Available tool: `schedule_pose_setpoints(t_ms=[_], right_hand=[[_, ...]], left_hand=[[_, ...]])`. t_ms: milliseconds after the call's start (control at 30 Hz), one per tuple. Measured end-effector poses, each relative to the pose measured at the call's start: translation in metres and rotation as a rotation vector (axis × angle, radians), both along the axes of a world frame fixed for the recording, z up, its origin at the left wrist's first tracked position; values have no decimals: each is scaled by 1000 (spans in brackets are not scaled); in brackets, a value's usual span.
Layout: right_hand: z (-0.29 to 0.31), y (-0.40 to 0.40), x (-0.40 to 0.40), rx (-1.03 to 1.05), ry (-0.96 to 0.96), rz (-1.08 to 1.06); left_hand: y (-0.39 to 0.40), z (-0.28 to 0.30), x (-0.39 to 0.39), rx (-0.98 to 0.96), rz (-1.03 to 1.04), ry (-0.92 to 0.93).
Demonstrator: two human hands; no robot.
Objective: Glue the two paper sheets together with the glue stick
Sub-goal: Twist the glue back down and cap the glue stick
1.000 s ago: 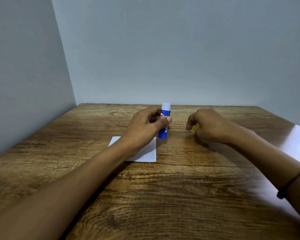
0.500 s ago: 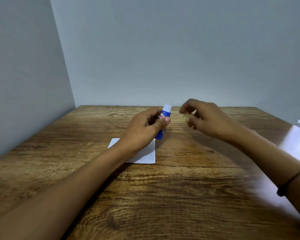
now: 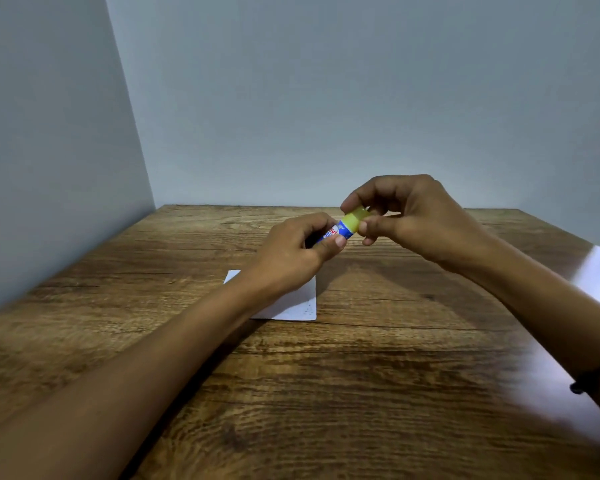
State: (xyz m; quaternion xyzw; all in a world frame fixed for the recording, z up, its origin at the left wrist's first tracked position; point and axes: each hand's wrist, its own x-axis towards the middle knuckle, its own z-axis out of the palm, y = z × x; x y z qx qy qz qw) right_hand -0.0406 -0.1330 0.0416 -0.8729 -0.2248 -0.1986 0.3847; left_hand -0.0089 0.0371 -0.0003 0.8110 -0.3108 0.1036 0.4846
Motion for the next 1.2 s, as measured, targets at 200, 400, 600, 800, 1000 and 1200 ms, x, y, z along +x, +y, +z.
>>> schedule_pose_setpoints(t_ms=[200,400,600,800,1000,1200], right_hand=[[4,3,-5,-147,-46,-53],[0,11,-3,-198,-150,-242],[-8,19,-1,-146,-140,-230],[-8,13,2,-289,-147,-234],[-10,13,5,-295,-138,-229],[-9,12,6,-348,-154,-235]], left_hand=[[0,4,-3,61,61,-107],[-6,5,-7,59,60,-161],[-16,0,-6,-30,33,-29],[-16,-8,-1,32,35,49],[-16,-7,-1,75,66,37],[-13,-3,6,28,131,59]])
